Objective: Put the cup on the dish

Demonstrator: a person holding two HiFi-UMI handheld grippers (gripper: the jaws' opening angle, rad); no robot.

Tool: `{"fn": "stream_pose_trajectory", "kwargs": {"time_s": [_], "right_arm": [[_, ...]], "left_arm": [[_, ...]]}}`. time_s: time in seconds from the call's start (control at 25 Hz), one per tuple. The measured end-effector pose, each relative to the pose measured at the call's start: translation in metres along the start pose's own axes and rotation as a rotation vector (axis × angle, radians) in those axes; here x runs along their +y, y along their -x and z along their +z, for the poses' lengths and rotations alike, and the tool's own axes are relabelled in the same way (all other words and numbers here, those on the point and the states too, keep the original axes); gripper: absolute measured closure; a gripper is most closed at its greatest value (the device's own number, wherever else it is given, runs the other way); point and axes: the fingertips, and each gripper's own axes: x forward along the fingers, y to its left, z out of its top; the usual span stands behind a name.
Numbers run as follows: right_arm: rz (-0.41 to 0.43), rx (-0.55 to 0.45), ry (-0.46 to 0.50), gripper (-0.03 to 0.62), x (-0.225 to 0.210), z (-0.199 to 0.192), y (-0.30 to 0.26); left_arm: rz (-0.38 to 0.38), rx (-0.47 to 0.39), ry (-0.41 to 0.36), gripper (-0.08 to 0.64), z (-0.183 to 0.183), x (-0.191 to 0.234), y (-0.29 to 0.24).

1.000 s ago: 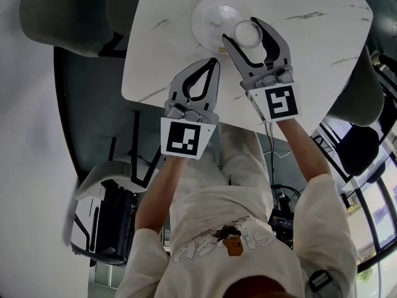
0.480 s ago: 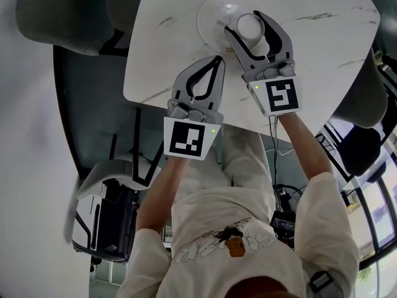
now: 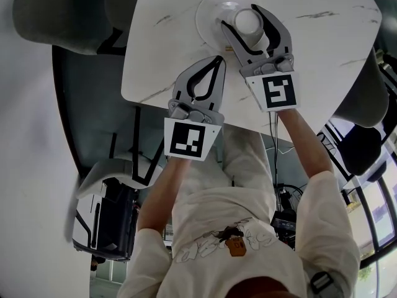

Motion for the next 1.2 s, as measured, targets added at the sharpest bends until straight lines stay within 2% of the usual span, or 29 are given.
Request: {"fn": "stream_pose_trajectory", "kwargs": {"time_s": [0.68, 1.08, 1.2], "right_arm": [[0.001, 0.019, 0.004, 0.321, -0.001, 0.01, 0.021], [-0.03, 0.004, -0.048, 0.321, -0.004, 0.032, 0.058], [-0.03, 0.007, -0.074, 0.321, -0.001, 0.036, 0.072]], "left_arm": [[0.002, -0.01, 0.003, 0.558, 0.017, -0.014, 0.008], [-0.01, -0.043, -0.034, 0.558, 0.053, -0.03, 0.025], [-0.019, -0.026, -0.044, 0.558, 0.056, -0.037, 0.032]]}}
